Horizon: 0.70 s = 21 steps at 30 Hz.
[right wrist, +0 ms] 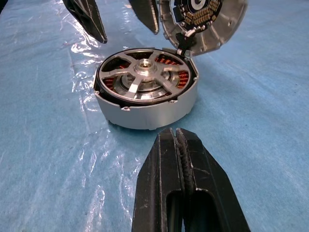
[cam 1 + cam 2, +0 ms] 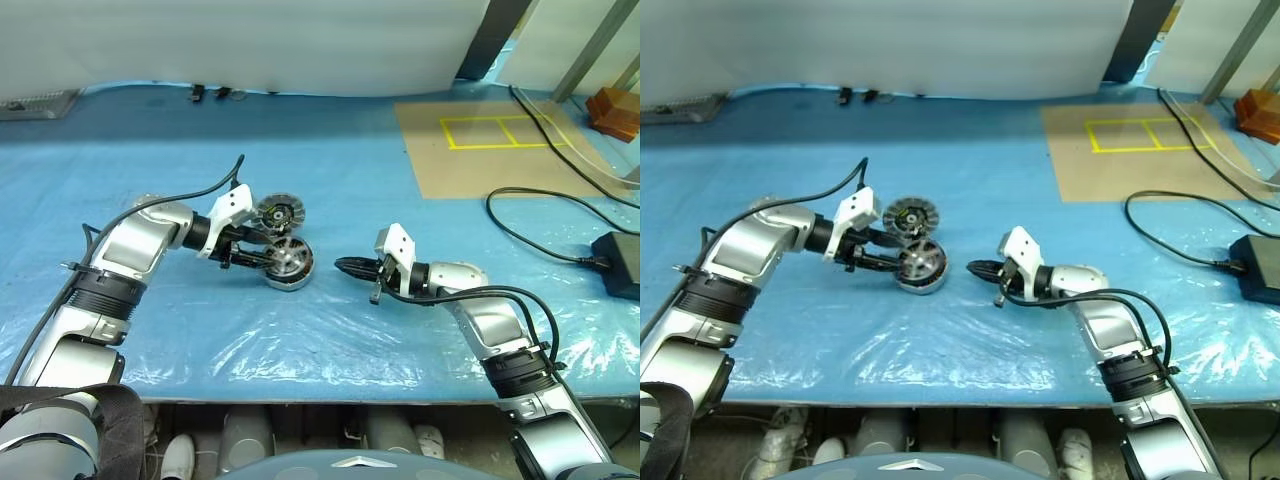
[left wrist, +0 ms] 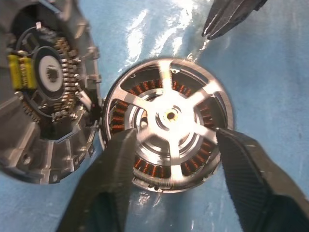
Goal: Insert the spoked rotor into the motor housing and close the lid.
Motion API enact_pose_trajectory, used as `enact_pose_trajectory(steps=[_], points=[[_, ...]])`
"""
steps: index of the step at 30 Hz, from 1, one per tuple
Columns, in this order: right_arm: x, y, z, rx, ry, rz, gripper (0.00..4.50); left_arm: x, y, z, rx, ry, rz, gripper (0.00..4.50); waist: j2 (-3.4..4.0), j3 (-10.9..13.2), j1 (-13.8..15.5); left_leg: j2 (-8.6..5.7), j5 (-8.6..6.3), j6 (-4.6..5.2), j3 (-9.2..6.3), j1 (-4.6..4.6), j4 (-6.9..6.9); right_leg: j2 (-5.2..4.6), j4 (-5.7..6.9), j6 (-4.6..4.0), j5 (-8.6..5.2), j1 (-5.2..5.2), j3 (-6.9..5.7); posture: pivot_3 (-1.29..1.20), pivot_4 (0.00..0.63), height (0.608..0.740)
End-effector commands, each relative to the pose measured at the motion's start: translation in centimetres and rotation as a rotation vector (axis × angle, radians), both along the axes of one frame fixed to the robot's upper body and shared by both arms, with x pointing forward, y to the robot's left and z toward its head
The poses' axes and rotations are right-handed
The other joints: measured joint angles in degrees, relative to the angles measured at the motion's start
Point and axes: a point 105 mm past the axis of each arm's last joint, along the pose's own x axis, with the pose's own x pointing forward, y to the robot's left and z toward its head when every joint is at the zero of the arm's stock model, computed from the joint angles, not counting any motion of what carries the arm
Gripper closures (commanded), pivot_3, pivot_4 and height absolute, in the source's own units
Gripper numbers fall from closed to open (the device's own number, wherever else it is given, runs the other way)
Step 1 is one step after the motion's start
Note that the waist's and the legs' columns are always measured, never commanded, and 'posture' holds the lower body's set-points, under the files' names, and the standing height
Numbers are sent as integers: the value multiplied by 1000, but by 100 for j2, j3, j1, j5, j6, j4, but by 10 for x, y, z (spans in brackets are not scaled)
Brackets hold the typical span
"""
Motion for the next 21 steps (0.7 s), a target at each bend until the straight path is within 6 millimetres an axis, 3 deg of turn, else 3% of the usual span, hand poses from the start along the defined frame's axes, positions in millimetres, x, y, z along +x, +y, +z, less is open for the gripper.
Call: enact_pose_trajectory(steps=[1,5,7,14,16,18,21], points=[[-1,3,4,10,-26,16,4500,2,-2,27,-64,-61,-2,1313,0,0,-2,0,0,0,0,0,0,0,0,0,0,0,0,0,150,740],[-1,5,5,15,-28,18,4500,0,-5,40,-143,-69,12,1313,0,0,-6,1,0,0,0,-1,-1,0,0,0,0,0,0,0,150,740],[-1,5,6,20,-34,17,4500,-6,-6,43,-191,-54,14,1922,0,1,-8,0,0,0,0,-1,-1,0,0,0,0,0,0,0,150,740],[4,7,12,48,-70,3,4500,-28,1,24,-261,-4,90,4357,7,6,-20,4,-1,0,3,0,-4,2,-2,-1,-2,-3,-2,0,150,740],[6,8,15,59,-75,2,4500,-31,-5,19,-298,-22,117,4472,7,7,-16,3,-1,0,2,2,0,1,-2,0,-1,-5,-4,0,150,740],[7,10,16,67,-73,10,4500,-18,-10,24,-338,-134,194,4472,7,7,27,0,-1,1,0,1,3,-3,-3,0,-1,-4,-5,0,150,740],[6,11,15,62,-69,24,4500,-16,-21,27,-391,-171,200,4472,4,8,42,-3,-1,3,-3,-2,9,-5,-2,1,0,-4,-7,0,150,740]])
